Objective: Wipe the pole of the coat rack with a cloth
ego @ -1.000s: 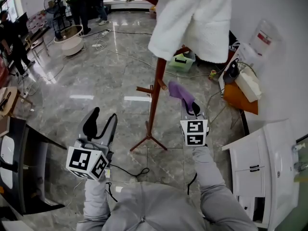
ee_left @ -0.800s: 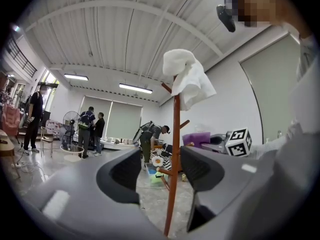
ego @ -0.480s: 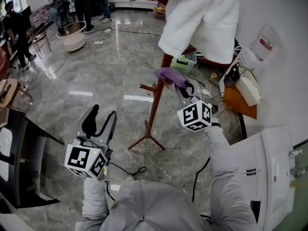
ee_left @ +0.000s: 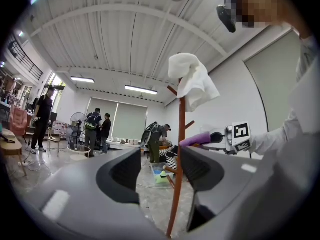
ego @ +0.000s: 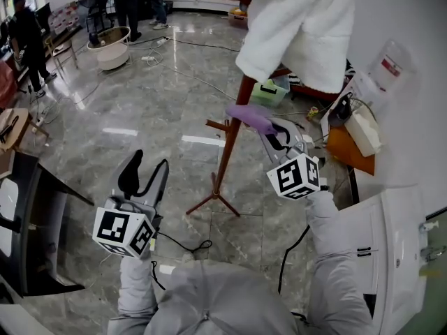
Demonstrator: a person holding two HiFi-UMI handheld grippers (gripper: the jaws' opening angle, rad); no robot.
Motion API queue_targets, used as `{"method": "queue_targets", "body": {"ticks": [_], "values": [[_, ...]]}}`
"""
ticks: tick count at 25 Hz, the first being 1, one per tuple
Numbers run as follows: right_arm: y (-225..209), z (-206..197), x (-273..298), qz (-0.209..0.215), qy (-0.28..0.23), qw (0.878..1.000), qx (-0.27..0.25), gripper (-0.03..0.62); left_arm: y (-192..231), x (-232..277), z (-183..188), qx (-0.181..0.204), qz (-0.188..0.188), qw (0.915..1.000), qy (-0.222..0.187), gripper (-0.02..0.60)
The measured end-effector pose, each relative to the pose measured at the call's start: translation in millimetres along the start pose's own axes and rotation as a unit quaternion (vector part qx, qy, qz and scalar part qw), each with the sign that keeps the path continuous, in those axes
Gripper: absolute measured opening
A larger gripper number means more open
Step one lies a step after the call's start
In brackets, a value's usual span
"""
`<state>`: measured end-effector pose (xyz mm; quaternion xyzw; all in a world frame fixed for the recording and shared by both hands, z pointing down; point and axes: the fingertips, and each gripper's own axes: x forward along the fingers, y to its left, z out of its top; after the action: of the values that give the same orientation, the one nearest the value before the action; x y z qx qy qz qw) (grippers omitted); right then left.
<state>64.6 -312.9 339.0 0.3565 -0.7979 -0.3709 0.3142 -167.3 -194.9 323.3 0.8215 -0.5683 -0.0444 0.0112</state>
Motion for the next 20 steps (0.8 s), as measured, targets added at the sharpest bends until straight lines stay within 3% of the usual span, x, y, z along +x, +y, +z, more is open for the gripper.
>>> {"method": "queue_targets", "body": {"ticks": [11,20], "values": [[7,28,-39,-0.004,-0.028,0.999,-0.014,0.054,-19,11,-1,0.001,-0.026,0.9997,-0.002,0.267],[11,49,-78,-0.021,-0.053,0.998,0.003,0.054,-36,18,1,0.002,-0.046,0.999,0.001,0.267]]}}
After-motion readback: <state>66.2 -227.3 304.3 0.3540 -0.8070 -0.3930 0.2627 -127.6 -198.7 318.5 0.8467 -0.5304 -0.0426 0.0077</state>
